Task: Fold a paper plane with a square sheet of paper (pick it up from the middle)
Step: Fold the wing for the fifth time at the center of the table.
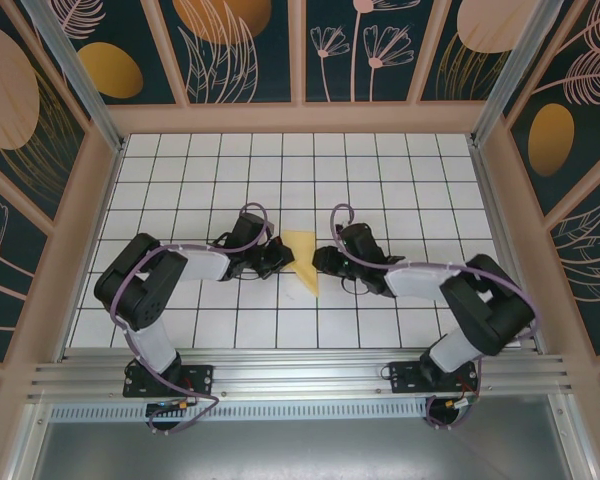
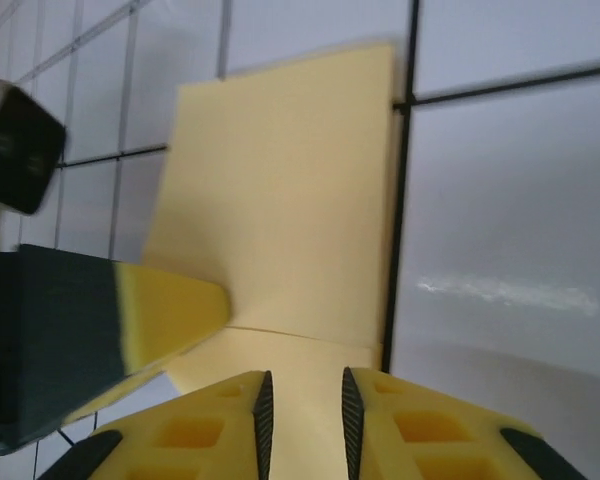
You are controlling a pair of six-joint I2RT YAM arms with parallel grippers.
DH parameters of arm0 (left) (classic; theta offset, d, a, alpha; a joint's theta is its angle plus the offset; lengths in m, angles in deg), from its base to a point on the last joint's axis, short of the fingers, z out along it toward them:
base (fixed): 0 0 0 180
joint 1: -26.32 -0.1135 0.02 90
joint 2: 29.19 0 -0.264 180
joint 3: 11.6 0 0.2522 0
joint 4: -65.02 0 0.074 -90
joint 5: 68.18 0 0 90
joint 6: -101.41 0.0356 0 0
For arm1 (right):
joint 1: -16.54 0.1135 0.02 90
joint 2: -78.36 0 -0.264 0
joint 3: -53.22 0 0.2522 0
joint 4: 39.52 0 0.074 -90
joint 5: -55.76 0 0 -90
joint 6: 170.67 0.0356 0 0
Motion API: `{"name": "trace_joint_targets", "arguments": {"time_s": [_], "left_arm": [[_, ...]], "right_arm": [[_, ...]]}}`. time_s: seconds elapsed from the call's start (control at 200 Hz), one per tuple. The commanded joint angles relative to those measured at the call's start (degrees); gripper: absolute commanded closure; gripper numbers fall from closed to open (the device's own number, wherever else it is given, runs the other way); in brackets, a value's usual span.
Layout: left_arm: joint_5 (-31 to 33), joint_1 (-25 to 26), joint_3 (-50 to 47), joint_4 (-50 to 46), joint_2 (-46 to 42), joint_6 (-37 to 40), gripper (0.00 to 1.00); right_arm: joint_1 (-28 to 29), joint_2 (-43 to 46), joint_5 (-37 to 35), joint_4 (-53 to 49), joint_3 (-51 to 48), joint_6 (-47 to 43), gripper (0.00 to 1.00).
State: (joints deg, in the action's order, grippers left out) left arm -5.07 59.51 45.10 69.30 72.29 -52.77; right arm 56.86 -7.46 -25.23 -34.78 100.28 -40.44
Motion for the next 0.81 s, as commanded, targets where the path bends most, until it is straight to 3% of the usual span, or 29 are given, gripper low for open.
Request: {"name": "trace_joint_targets", "arguments": {"time_s": [0.0,0.17,0.305,0.47,0.801], "left_arm": [[1.5,0.5,-0.3,1.5,-1.8,-2.1,0.97],[1.4,0.6,0.1,1.2,-1.4,-1.9,0.97],[1.3,0.7,0.4,1.0,-1.1,-1.8,0.96],[1.3,0.8,0.8,0.2,-1.0,-1.3,0.96],[1.1,0.8,1.5,-0.7,-0.6,-0.8,0.95]], "right_arm": [[5.0,6.0,-14.2,1.0,-4.4,-5.8,0.65],[11.6,4.3,-18.5,5.3,-6.5,-17.0,0.59],[18.5,-1.9,-28.6,3.4,-1.9,-24.5,0.6],[22.3,-7.5,-36.3,4.5,1.2,-30.3,0.63],[25.7,-14.3,-41.5,6.0,4.2,-35.8,0.73]]}}
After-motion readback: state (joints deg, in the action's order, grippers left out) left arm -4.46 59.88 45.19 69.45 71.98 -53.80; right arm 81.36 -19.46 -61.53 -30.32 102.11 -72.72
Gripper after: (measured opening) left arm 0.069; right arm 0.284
